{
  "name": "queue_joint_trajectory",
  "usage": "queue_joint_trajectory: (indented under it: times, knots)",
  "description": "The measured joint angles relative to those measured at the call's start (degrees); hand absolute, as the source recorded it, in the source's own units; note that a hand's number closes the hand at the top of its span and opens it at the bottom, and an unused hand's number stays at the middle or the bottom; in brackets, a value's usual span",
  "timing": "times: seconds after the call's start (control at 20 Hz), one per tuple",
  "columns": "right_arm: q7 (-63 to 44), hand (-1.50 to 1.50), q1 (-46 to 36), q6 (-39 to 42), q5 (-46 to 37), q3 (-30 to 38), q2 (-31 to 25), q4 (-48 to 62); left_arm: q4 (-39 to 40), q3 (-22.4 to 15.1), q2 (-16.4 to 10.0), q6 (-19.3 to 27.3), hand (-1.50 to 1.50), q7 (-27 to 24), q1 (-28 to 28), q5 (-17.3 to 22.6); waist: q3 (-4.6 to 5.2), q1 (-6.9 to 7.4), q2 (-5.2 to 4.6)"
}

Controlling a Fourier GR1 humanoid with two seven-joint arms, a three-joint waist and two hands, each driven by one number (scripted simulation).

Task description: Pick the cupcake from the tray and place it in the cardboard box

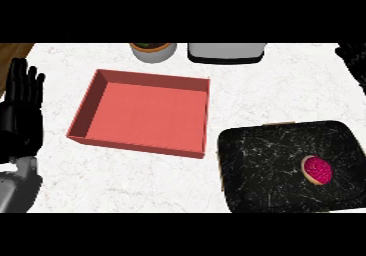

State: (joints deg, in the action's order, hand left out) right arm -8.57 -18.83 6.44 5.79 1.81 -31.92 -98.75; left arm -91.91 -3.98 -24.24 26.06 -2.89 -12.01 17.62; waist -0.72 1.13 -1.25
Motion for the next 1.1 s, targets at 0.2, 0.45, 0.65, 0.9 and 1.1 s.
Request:
queue_joint_trajectory:
  times: [0.2,0.45,0.65,0.9,1.1]
  knots:
    - [4.75,-1.5,4.05,8.48,7.3,-1.75,1.83,2.5,3.31,-0.68,-3.76,-1.05,0.0,0.89,3.45,-3.39,0.26,-0.41,0.35]
    - [12.94,-1.5,3.65,20.45,4.81,-5.52,-3.83,0.1,8.17,-2.93,-8.13,-2.53,0.0,3.1,6.92,-7.55,0.24,-0.09,0.31]
    - [25.69,-1.5,9.07,28.34,3.41,-6.86,-5.66,6.35,10.46,-3.91,-10.04,-3.55,0.0,4.45,8.1,-9.17,-0.01,-0.46,-0.31]
    - [37.29,-1.5,11.06,32.82,4.94,-5.82,-7.3,15.49,12.28,-5.18,-10.54,-4.23,0.0,5.18,7.87,-10.72,-0.04,-0.08,-0.39]
    - [43.65,-1.5,9.1,29.61,-0.07,-5.84,-10.96,18.74,13.16,-6.07,-10.25,-4.76,0.0,5.43,7.45,-11.44,0.04,0.61,-0.15]
